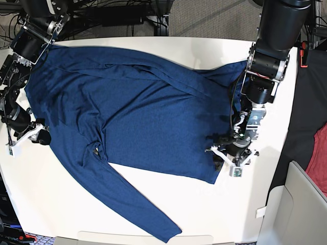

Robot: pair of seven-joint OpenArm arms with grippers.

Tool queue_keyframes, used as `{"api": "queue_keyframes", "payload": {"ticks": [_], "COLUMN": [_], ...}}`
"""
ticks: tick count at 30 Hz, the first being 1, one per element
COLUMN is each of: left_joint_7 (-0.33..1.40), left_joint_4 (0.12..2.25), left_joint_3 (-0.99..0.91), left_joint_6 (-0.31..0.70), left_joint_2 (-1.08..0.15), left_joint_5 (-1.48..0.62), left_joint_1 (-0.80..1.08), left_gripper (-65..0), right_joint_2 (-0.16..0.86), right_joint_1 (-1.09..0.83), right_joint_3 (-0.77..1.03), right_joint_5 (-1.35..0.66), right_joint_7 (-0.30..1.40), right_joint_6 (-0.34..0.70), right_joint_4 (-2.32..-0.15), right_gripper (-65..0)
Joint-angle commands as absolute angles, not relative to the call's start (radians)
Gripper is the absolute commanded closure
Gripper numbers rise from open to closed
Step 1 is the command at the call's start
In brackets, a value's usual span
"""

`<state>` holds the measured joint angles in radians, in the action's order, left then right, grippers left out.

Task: Fold the T-shirt properly
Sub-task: 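Lower both grippers onto the shirt's side edges and grasp the fabric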

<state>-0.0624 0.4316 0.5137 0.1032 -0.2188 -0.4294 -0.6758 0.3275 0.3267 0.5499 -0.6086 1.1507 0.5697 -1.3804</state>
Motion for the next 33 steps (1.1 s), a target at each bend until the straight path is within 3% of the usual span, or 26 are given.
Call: {"api": "queue_keyframes", "payload": {"ticks": [1,11,14,18,20,26,33], "left_joint_7": [-0.094,-0.090,-0.068,0.016,0.058,0.145,0.375], "left_joint_4": [0.444,0.444,0.444,0.444,0.444,0.524,0.926], "left_joint_3": [0.541,0.717,0.719,0.667,0.619,0.495,0.283], "left_joint_6": [0.107,0.110,0.111,0.110,0.110,0.110,0.108], "left_joint_2": [-0.222,-0.205,-0.206,-0.209,-0.214,-0.282,-0.351], "left_joint_5": [-0.432,-0.433,-0.435,-0.435,-0.435,-0.437,-0.435], "left_joint_1": [-0.711,-0.676,-0.654,-0.648,-0.648,-0.627,-0.453], "left_gripper": [-33.7,-31.6,-22.3,-4.3,0.0,0.0,0.0], "right_joint_2": [0.351,0.355,0.355,0.367,0.367,0.360,0.360], "right_joint_1": [0.354,0.348,0.348,0.349,0.352,0.371,0.409], "right_joint_3": [0.553,0.618,0.618,0.618,0.618,0.608,0.550], "right_joint_5": [-0.636,-0.636,-0.636,-0.636,-0.636,-0.628,-0.506], "right_joint_7": [1.125,1.150,1.152,1.147,1.147,1.136,1.089], "right_joint_6": [0.575,0.575,0.575,0.575,0.575,0.573,0.572], "right_joint_4": [-1.403,-1.403,-1.403,-1.403,-1.403,-1.395,-1.360], "right_gripper": [-21.3,-21.3,-21.3,-21.3,-21.3,-21.3,-21.3]}}
